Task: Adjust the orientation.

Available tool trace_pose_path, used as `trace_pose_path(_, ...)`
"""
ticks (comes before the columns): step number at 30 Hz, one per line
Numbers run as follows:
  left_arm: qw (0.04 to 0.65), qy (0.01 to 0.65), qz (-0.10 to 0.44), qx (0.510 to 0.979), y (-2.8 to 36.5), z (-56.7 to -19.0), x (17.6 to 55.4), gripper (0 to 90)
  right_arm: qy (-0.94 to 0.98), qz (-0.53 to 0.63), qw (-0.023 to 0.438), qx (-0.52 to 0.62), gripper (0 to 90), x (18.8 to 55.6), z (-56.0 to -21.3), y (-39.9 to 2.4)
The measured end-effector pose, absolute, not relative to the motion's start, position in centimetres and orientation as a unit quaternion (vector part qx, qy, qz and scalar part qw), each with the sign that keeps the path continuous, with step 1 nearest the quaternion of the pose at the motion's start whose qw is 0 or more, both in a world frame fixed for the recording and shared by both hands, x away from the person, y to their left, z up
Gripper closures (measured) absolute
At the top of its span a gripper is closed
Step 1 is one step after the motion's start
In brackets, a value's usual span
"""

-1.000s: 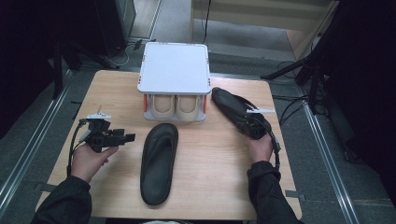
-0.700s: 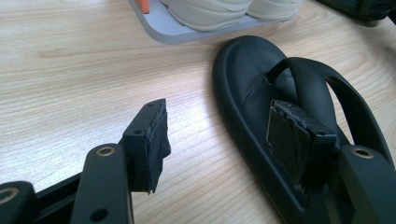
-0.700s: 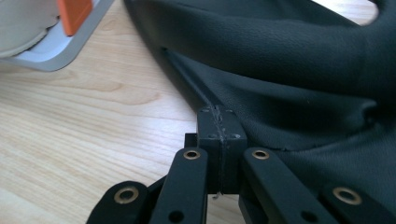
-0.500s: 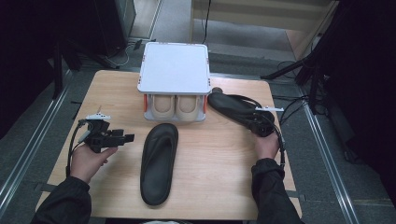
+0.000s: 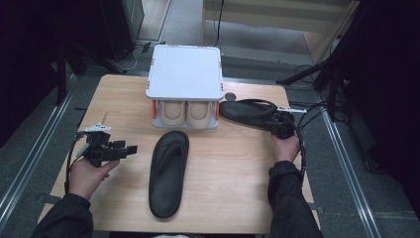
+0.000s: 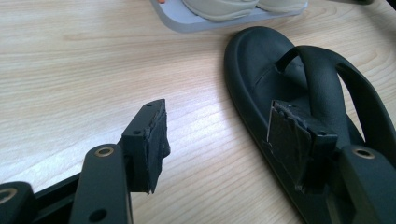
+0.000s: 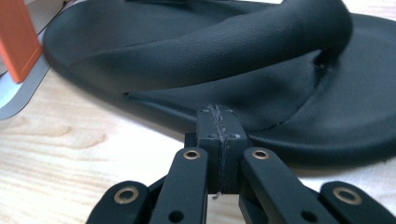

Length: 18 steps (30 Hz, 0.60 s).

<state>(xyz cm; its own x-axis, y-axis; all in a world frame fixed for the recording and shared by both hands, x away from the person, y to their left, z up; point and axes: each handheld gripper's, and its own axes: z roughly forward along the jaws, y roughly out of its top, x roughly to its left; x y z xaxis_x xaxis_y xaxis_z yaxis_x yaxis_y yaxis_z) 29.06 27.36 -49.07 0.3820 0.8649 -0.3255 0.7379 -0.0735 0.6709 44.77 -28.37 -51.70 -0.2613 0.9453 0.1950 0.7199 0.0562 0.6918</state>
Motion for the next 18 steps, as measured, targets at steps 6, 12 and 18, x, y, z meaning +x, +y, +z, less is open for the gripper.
trace_pose_path(6,0.4,0.556,0.082,0.724,27.8,-49.1,28.3,37.8,0.707,0.353,0.16,0.591,90.0,45.8,-51.6,-28.6)
trace_pose_path(12,0.397,0.563,0.085,0.72,28.2,-49.2,27.8,37.6,0.7,0.359,0.157,0.597,90.0,46.4,-51.5,-28.7)
trace_pose_path(18,0.396,0.565,0.087,0.718,28.4,-49.2,27.5,37.5,0.701,0.374,0.155,0.587,90.0,46.1,-50.5,-27.9)
